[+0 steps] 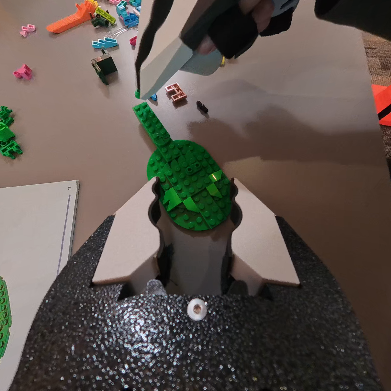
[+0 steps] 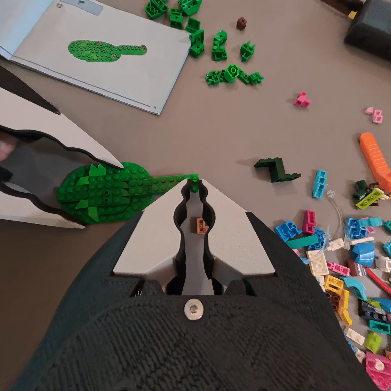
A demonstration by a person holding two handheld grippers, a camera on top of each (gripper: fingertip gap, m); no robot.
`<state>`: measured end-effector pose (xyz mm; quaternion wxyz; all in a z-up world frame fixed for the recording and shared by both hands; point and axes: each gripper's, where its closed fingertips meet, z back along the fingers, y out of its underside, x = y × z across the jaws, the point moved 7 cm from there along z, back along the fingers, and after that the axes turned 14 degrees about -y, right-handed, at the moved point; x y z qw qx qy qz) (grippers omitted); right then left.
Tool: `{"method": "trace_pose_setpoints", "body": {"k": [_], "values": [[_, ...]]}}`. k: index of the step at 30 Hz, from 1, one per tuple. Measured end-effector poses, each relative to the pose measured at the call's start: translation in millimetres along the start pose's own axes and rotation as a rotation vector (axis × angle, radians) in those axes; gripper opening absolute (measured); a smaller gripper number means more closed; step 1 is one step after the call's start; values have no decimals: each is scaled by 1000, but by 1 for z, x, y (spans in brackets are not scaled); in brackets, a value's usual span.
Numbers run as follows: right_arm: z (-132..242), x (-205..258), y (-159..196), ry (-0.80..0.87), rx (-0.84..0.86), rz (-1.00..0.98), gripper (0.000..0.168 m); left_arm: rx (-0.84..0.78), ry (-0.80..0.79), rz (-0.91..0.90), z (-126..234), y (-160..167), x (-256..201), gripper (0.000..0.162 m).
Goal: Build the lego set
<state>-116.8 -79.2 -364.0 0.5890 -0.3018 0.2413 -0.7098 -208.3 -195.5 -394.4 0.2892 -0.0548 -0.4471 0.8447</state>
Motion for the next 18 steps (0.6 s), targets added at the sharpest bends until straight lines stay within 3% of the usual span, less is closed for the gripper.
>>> {"method": "trace_pose_setpoints", "body": {"k": [18], "values": [[-11, -2, -2, 9, 51, 17, 6, 1, -2, 5, -1, 0, 1, 63]]}}
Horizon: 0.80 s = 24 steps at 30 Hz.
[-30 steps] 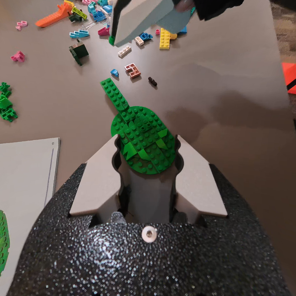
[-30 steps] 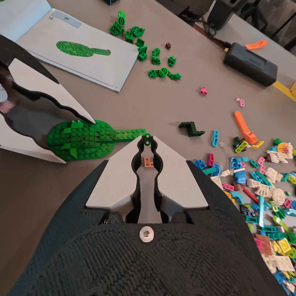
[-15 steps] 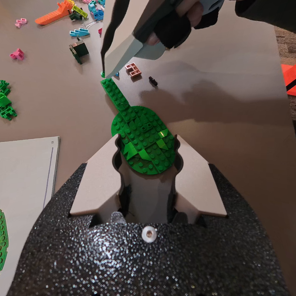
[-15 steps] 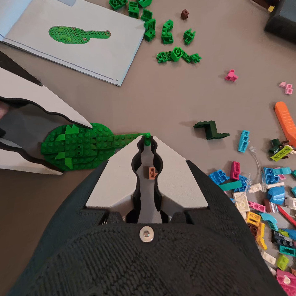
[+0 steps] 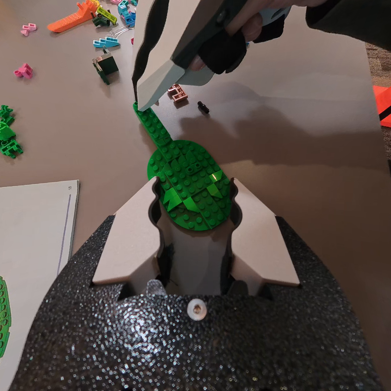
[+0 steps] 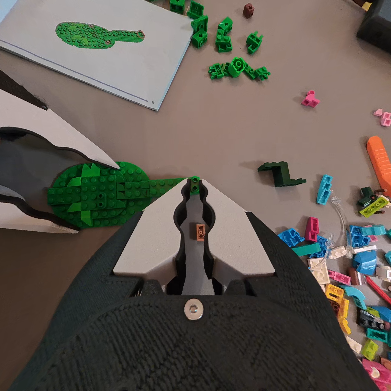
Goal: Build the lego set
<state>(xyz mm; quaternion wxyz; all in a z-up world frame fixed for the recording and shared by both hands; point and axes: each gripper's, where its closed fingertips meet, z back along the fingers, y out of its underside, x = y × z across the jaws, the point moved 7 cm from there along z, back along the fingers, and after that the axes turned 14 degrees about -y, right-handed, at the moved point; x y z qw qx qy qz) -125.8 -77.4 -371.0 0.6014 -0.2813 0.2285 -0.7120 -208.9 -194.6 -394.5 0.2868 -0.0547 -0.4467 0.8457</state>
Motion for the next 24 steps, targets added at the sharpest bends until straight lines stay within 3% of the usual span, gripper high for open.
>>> {"method": "trace_pose_setpoints", "body": {"k": [20, 24], "values": [[0, 2, 0, 24, -63, 2, 13, 1, -2, 3, -1, 0, 2, 63], [7, 5, 2, 1, -122, 59, 24, 1, 0, 2, -1, 0, 2, 63]]}}
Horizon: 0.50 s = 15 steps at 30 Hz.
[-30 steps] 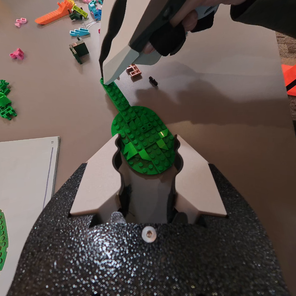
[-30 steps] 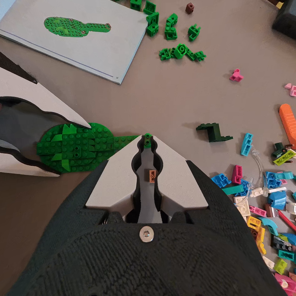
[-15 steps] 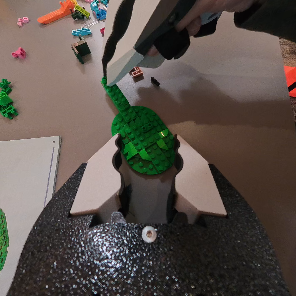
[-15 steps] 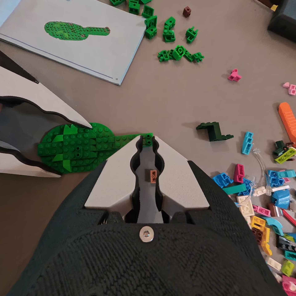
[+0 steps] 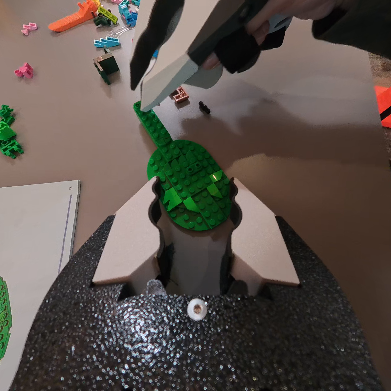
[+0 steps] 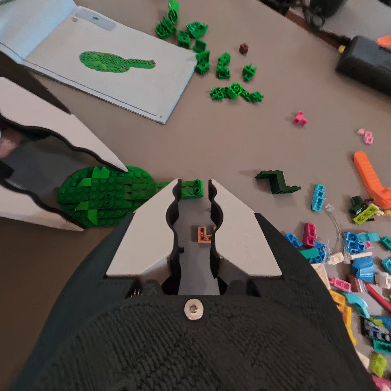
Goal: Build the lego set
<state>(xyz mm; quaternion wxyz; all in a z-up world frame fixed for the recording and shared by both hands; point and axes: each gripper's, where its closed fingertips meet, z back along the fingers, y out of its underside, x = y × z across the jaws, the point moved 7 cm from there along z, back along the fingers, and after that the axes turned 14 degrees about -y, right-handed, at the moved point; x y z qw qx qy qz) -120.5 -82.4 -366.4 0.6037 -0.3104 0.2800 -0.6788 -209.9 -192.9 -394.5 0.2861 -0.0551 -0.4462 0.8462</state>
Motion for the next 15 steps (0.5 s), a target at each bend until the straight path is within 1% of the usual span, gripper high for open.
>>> {"method": "trace_pose_setpoints", "body": {"k": [3, 5, 7, 10, 13, 15], "values": [[9, 10, 2, -25, -70, 140, 36, -1, 1, -2, 0, 0, 0, 63], [15, 20, 8, -30, -74, 276, 37, -2, 5, -7, 0, 0, 0, 63], [18, 26, 16, 0, -56, 389, 37, -3, 11, -8, 0, 0, 1, 63], [20, 30, 25, 46, -35, 473, 38, -4, 18, -13, 0, 0, 1, 63], [21, 34, 28, 43, -24, 543, 45, -12, 47, -40, 0, 0, 2, 63], [22, 37, 29, 25, 25, 589, 45, -21, 94, -72, 1, 1, 3, 63]]}}
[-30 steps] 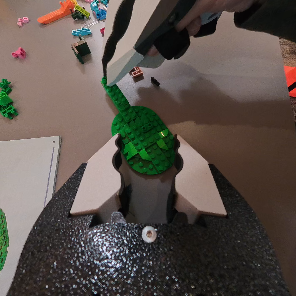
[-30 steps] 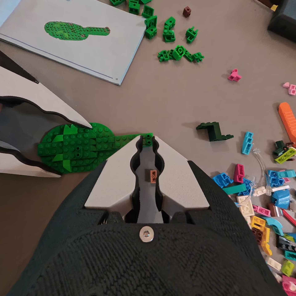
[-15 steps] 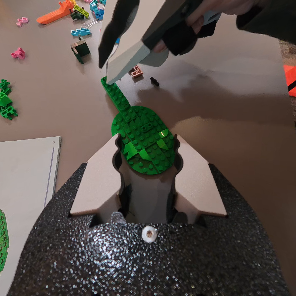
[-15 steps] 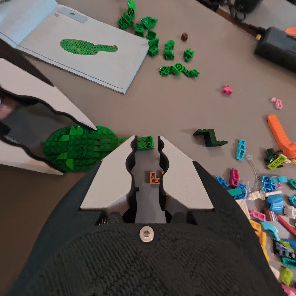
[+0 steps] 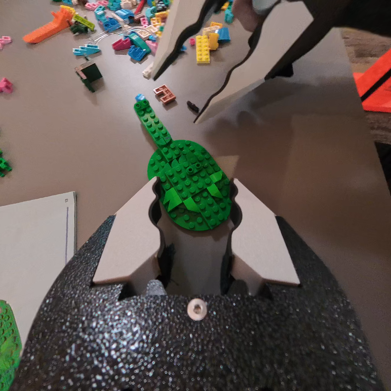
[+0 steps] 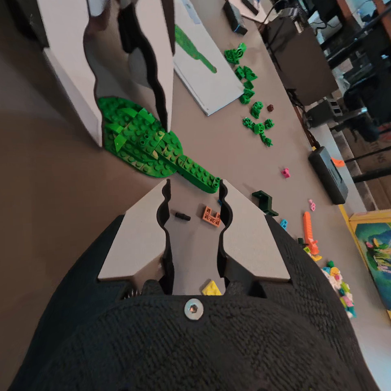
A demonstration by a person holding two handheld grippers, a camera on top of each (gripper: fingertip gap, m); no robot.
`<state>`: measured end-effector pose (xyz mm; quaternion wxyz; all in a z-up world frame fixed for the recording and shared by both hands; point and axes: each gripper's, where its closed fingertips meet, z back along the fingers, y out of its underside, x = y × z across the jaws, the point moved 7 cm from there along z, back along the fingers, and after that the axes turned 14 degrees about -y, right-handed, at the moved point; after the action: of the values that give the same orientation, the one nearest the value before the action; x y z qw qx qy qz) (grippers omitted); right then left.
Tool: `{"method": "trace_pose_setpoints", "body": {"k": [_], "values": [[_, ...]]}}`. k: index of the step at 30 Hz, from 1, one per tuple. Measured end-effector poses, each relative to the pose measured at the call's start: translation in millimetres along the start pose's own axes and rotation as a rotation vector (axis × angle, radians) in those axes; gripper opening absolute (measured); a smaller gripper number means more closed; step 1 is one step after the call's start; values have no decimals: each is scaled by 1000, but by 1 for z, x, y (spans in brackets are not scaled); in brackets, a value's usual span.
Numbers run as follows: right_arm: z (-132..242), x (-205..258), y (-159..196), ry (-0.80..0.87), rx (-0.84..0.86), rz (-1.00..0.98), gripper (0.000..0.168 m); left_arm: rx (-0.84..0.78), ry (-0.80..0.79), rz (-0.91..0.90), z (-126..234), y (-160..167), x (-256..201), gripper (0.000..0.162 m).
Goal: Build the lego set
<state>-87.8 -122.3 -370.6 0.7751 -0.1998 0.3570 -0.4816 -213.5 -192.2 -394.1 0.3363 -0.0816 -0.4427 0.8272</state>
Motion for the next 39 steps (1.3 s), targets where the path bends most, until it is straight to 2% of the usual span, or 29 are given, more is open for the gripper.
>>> {"method": "trace_pose_setpoints", "body": {"k": [5, 8, 12, 15, 18, 24, 26, 29, 34, 39], "values": [[6, 6, 0, -113, -7, -52, 47, -20, 101, -78, 6, 6, 7, 63], [7, 4, -5, -177, 6, -14, 47, -36, 133, -136, 11, 8, 13, 67], [-6, -4, -19, -333, 187, 150, 45, -59, 150, -192, 20, 5, 17, 79], [-20, -12, -26, -445, 324, 278, 34, -74, 140, -198, 28, 3, 20, 85], [-32, -17, -27, -554, 427, 343, 30, -108, 124, -180, 41, -1, 18, 88], [-46, -24, -32, -676, 527, 393, 23, -148, 86, -176, 65, 4, 9, 89], [-48, -25, -32, -703, 548, 408, 16, -155, 68, -172, 69, 7, 9, 88], [-50, -26, -34, -726, 556, 400, 16, -166, 29, -205, 69, 10, 8, 89], [-45, -33, -41, -728, 501, 351, 16, -212, -24, -407, 65, 16, -4, 93], [-35, -40, -52, -729, 451, 313, 15, -309, -280, -699, 59, 15, -1, 92]]}}
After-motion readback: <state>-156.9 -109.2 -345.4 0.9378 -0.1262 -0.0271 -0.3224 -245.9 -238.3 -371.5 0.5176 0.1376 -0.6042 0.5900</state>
